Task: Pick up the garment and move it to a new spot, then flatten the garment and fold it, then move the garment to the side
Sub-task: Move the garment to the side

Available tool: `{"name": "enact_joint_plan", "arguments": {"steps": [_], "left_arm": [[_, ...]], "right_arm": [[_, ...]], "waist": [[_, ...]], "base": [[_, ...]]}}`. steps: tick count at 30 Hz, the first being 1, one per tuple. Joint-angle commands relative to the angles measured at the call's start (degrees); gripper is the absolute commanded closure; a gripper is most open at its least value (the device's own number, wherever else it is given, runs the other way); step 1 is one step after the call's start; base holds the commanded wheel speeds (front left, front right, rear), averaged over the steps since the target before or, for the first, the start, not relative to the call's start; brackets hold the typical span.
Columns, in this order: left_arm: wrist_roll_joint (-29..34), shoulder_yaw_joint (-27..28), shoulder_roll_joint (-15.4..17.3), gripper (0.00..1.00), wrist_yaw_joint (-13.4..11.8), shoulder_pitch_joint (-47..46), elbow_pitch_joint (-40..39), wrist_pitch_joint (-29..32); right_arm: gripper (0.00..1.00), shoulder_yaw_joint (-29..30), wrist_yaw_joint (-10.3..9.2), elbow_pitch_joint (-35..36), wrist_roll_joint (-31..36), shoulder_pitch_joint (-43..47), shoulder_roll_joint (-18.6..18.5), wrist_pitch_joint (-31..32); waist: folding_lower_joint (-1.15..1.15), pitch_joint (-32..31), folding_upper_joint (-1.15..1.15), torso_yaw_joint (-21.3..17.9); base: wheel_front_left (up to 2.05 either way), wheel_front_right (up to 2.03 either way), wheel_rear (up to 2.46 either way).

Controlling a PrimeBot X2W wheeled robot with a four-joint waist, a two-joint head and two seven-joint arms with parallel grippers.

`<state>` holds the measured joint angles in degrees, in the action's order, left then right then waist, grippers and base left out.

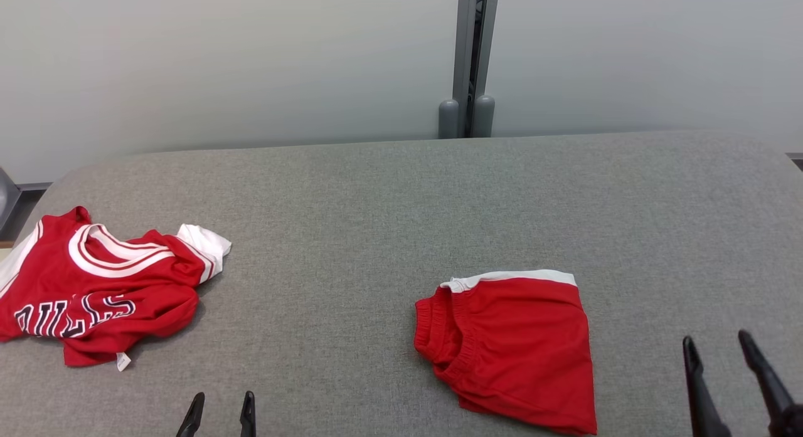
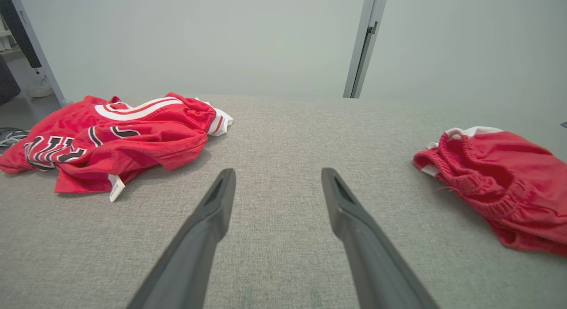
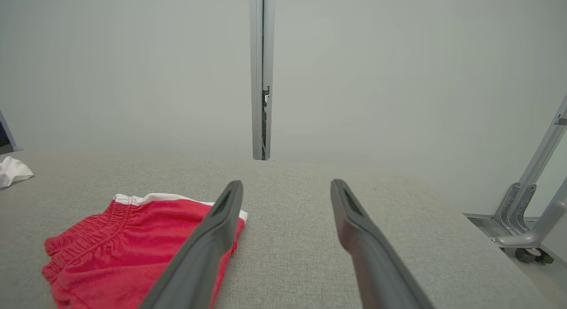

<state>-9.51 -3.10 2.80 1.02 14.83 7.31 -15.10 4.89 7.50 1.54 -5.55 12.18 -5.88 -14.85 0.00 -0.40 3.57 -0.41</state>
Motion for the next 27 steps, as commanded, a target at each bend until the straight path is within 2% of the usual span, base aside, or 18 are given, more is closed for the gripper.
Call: {"name": "enact_joint_plan", "arguments": {"steps": [1,9,27], "left_arm": [[0.1,0.2,0.2,0.0,0.4,0.3,0.0,-0.1],[-0.5,0.2,0.2,0.0,-0.1,0.4,-0.5,-0.1],[-1.0,0.3,0.2,0.0,-0.5,1.3,-1.0,-0.1]], "right_arm": [[0.0,0.0,-0.01,-0.2,0.2,0.9,0.3,-0.3],[0.0,0.6,-0.01,-1.9,0.8,1.4,1.4,-0.3],[0.0,1.3,-0.01,-2.4,1.0,1.3,1.0,-0.3]], "waist": [[0.0,-0.2,0.0,0.2],[0.0,-0.7,0.0,0.6],[0.0,-1.2,0.0,2.8]], "base": [[0.0,0.0,0.0],[0.0,0.0,0.0],[0.0,0.0,0.0]]}}
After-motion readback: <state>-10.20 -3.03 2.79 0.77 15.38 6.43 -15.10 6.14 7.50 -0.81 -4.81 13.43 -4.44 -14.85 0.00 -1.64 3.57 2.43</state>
